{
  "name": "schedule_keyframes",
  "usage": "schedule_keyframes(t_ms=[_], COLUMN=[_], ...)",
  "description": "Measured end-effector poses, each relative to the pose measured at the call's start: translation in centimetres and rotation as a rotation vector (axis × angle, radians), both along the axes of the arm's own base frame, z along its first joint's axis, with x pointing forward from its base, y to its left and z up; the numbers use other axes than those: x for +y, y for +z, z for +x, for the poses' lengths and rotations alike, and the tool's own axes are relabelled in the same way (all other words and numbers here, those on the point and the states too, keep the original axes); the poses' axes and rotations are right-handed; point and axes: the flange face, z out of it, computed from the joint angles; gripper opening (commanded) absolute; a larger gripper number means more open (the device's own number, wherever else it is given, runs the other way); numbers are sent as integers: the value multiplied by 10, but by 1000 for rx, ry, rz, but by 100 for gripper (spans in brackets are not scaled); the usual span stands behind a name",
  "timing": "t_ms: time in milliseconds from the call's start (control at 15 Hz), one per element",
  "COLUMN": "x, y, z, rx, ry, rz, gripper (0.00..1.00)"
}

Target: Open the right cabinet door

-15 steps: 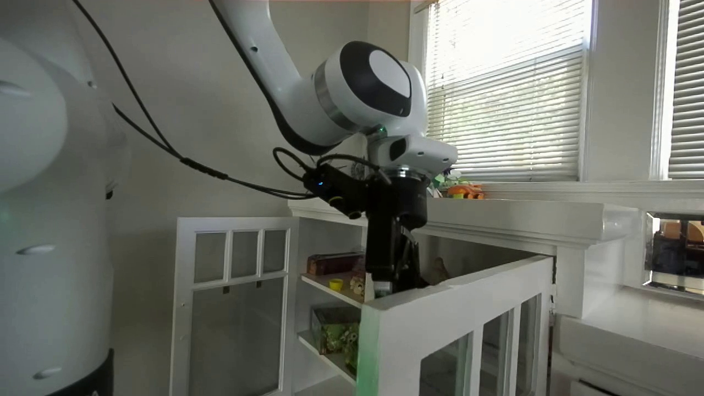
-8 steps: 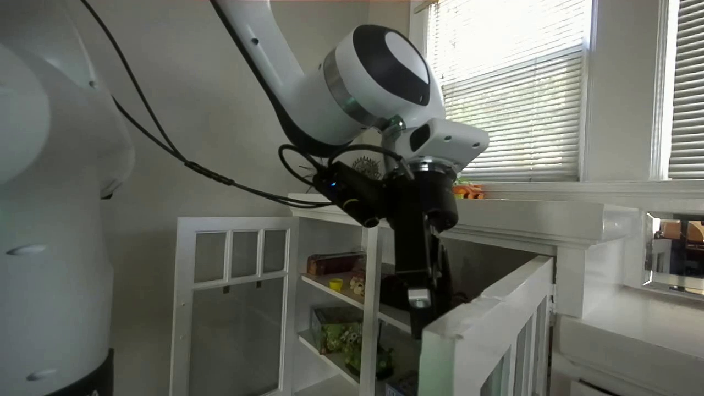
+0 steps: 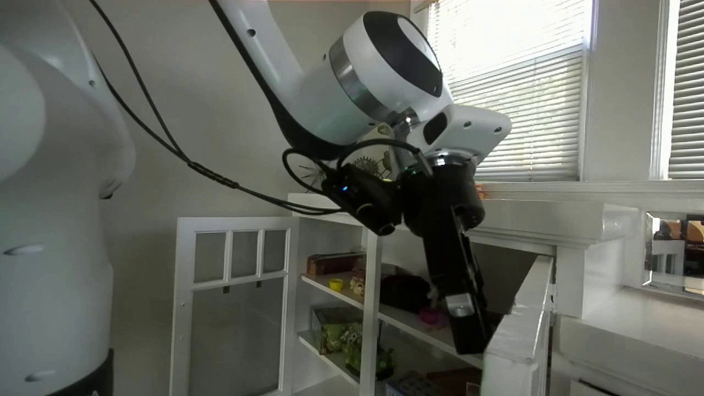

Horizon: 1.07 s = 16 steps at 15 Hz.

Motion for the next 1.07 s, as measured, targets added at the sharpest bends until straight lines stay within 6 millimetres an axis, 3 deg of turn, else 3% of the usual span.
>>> schedule_keyframes(t_ms=[133,267,533,800,933,1067], x=[13,48,159,251,276,280], y=[2,7,21,44,56,61], z=[19,51,110,144,154,157], rx=[-72,-157,-283,-365,-377,-381], ry=[56,107,260,467,557,584], rz=[15,68,185,269,310,319], gripper=[100,100,100,100,100,100])
